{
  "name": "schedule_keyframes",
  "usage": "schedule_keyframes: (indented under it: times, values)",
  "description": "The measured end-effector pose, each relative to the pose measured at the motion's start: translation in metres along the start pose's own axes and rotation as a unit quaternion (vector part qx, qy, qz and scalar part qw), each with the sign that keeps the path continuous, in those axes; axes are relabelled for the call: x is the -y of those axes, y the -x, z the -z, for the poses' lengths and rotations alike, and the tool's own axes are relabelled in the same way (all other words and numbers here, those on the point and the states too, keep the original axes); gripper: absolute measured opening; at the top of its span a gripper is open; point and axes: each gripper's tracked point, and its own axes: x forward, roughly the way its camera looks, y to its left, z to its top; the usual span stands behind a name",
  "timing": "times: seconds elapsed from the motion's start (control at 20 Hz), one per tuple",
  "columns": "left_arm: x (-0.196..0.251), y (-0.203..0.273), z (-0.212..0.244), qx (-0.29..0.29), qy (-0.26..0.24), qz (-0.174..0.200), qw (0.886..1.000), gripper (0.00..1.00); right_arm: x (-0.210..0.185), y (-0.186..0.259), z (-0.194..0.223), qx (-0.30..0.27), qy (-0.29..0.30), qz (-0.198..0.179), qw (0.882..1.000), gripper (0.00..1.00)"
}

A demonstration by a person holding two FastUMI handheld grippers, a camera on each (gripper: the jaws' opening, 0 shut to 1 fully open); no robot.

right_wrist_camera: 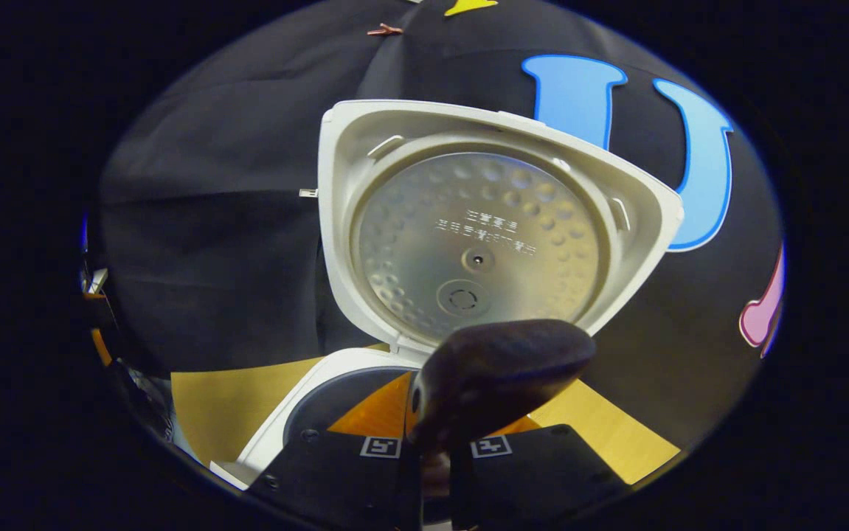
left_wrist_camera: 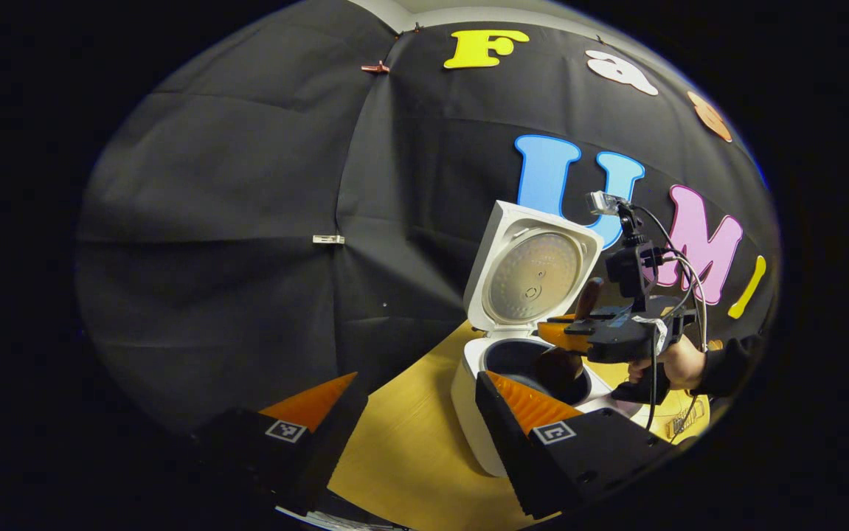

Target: Close the left gripper, press the button to open the rice cooker; take a wooden spoon from the chopstick holder with the right hand, scoop a spoonful of rice and pour it into the rice cooker, then put the wooden spoon back into the chopstick holder.

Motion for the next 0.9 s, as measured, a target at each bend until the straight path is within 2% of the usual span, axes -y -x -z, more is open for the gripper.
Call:
schedule_keyframes:
  times: [0.05, 0.1, 0.15, 0.2, 0.25, 0.3, 0.35, 0.6, 0.65, 0.7, 0.9]
  values:
    - [-0.001, 0.0, 0.0, 0.0, 0.002, -0.001, 1.0, 0.95, 0.0, 0.002, 0.0, 0.0, 0.003, 0.0, 1.0, 0.07]
    - [-0.001, 0.0, 0.001, 0.0, 0.004, -0.002, 1.0, 0.91, 0.0, 0.002, 0.001, -0.001, 0.005, 0.0, 1.0, 0.19]
    - [-0.001, 0.0, 0.001, -0.001, 0.004, -0.002, 1.0, 0.91, -0.001, 0.002, 0.001, -0.003, 0.003, -0.002, 1.0, 0.08]
    - [-0.001, 0.0, 0.0, 0.001, 0.003, -0.001, 1.0, 0.95, -0.001, 0.003, 0.001, -0.005, -0.005, -0.005, 1.0, 0.07]
    - [0.0, -0.001, 0.0, 0.002, 0.001, -0.001, 1.0, 0.95, -0.001, 0.002, 0.001, -0.008, -0.019, -0.007, 1.0, 0.08]
    - [0.0, -0.002, 0.0, 0.003, 0.001, 0.0, 1.0, 0.91, 0.0, 0.001, 0.001, -0.012, -0.039, -0.01, 0.999, 0.08]
    - [0.001, -0.003, 0.001, 0.002, 0.003, 0.001, 1.0, 0.95, 0.002, 0.001, 0.0, -0.014, -0.059, -0.01, 0.998, 0.08]
    - [0.01, -0.009, 0.001, 0.002, 0.007, 0.013, 1.0, 0.95, 0.022, 0.011, -0.015, -0.008, -0.125, 0.001, 0.992, 0.08]
    - [0.013, -0.01, 0.0, 0.004, 0.005, 0.017, 1.0, 0.91, 0.026, 0.015, -0.019, -0.008, -0.141, 0.001, 0.99, 0.08]
    - [0.016, -0.012, -0.002, 0.004, 0.004, 0.022, 1.0, 0.95, 0.032, 0.02, -0.023, -0.005, -0.158, 0.003, 0.987, 0.08]
    - [0.042, -0.022, -0.01, 0.009, 0.0, 0.05, 0.999, 0.95, 0.056, 0.043, -0.039, 0.011, -0.222, 0.011, 0.975, 0.08]
